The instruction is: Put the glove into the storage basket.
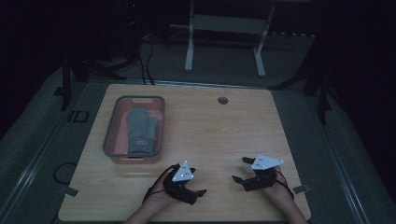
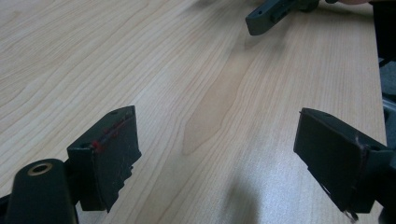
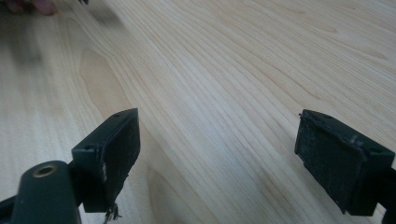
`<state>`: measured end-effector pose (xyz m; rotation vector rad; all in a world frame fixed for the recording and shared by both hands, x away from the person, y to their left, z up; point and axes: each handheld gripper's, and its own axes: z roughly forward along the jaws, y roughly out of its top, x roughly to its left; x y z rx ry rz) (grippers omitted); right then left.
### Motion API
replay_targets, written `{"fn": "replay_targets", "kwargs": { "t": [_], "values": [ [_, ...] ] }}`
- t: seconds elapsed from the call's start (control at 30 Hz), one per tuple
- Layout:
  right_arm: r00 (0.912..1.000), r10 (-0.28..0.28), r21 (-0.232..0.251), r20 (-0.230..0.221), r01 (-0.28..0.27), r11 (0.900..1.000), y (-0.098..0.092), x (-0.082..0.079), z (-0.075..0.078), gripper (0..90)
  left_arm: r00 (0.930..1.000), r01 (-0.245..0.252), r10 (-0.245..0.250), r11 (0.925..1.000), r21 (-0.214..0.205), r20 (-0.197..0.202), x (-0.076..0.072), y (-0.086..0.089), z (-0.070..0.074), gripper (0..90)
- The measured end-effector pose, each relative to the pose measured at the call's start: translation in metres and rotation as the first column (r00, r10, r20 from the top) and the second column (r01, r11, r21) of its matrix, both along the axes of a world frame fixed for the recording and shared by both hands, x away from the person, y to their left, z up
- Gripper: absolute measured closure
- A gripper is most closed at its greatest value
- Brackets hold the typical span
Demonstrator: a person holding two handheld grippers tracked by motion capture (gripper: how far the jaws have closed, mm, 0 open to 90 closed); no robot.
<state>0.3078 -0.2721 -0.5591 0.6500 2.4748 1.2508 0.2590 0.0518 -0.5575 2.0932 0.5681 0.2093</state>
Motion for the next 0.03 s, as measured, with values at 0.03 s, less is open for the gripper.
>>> {"fn": "replay_targets", "kwargs": {
  "t": [0.03],
  "values": [
    [1.0, -0.003, 0.002, 0.003, 0.003, 1.0, -0.0003, 0.0001, 0.0001, 14.2, 1.0, 0.002, -0.002, 1.0, 0.0, 0.001, -0.0001, -0.0001, 0.0001, 14.5]
  ]
}}
